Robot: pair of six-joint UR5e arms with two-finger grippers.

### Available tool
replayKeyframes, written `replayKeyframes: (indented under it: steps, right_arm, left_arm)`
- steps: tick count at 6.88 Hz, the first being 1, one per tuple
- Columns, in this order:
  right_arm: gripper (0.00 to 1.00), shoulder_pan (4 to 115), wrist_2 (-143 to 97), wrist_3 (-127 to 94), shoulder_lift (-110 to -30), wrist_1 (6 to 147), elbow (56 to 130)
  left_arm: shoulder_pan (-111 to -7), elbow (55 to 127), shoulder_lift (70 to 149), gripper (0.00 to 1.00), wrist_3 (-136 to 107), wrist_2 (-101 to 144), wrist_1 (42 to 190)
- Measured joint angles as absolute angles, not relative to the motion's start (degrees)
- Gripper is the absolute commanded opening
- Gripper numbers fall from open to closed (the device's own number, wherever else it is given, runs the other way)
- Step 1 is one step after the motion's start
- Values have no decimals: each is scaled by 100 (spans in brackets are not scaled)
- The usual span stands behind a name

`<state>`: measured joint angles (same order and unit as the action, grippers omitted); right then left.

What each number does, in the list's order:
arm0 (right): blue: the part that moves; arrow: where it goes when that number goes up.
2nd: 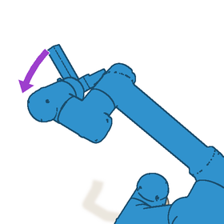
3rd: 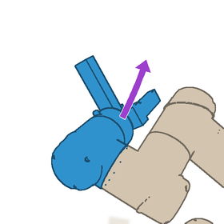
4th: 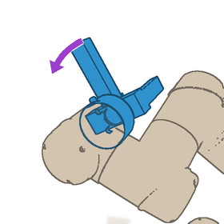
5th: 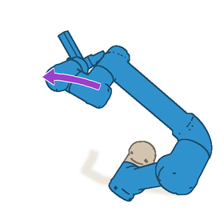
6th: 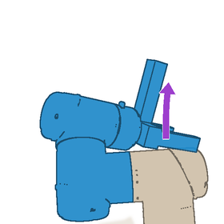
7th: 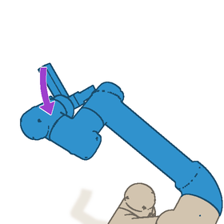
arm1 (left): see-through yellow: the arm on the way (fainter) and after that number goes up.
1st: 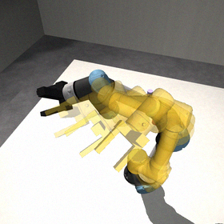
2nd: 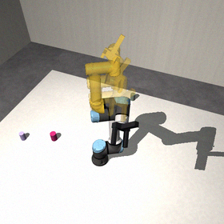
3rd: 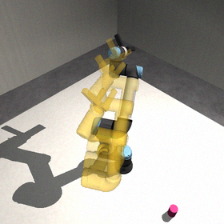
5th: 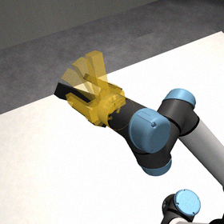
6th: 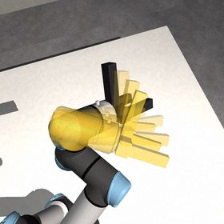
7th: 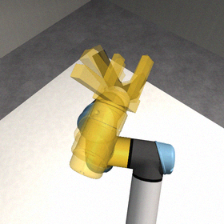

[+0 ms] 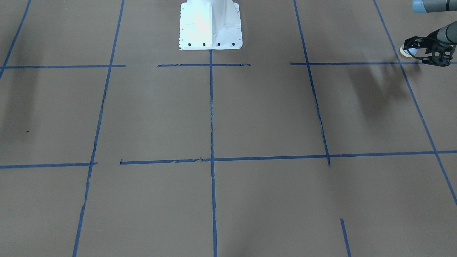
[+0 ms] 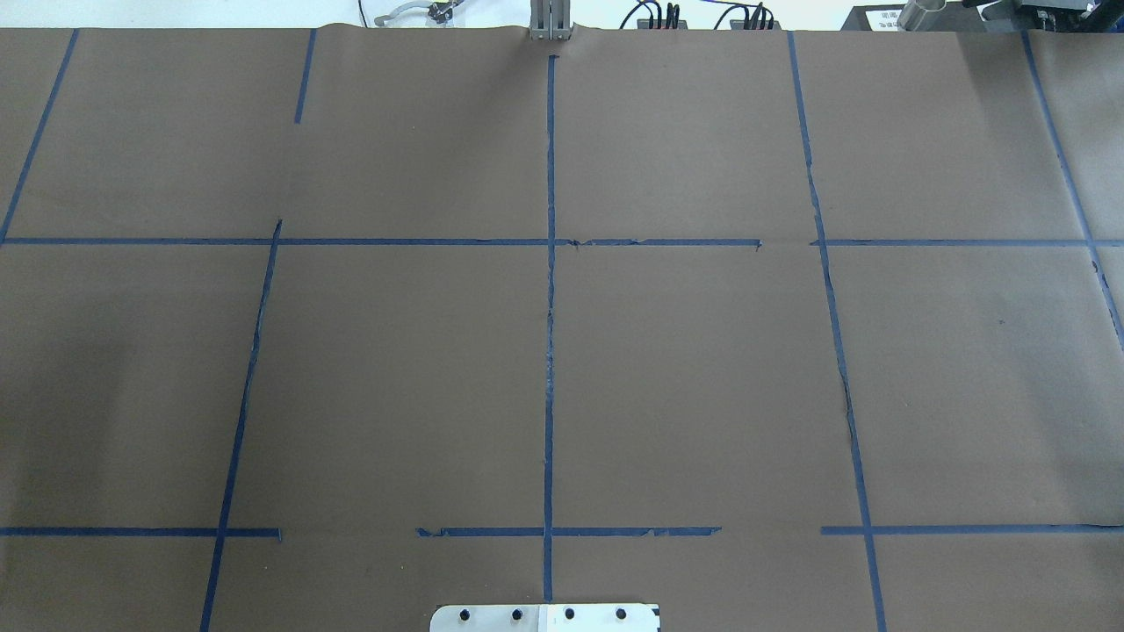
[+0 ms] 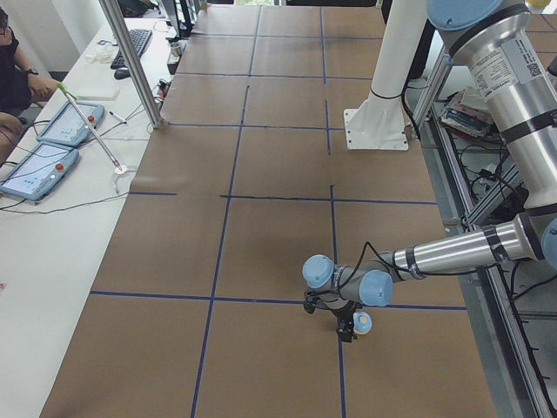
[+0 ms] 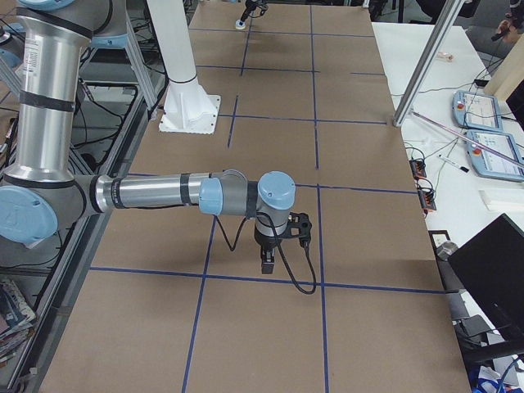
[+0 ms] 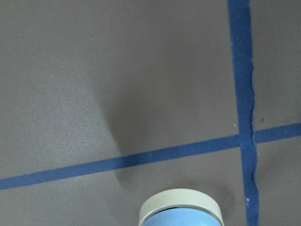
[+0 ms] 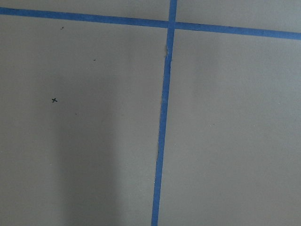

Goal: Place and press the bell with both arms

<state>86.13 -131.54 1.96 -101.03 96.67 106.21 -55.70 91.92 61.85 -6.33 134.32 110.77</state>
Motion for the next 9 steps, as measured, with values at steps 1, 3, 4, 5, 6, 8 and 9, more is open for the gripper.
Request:
replayKeyframes:
  steps: [1,3,4,5,6,8,9]
  right_arm:
    - [100,8613,-13156,199,-10131,9668,10630]
    - [100,8613,-13157,202,-10152,9668,10641]
    - [100,8613,-13159,198,-10161,9668,10643]
    - [100,8613,-13163,188,-10171,9668,10643]
    - [100,8613,-13167,181,-10178,9668,10643]
    - [100,8613,-13174,176,-10191,9668,10643]
    - [100,8613,-13174,176,-10193,9668,10649]
  left_arm:
    - [-5524,9188,6162,100,-635,13487,11075]
    - [-5469,9166,6143,100,-637,13545,11074]
    - [-5457,9144,6143,100,-639,13550,11076]
    - [-5453,9126,6143,100,-641,13552,11080]
    - [-5442,9103,6145,100,-641,13552,11082]
    - [-5403,9067,6160,100,-644,13597,11083]
    - [-5361,9065,6173,100,-648,13642,11086]
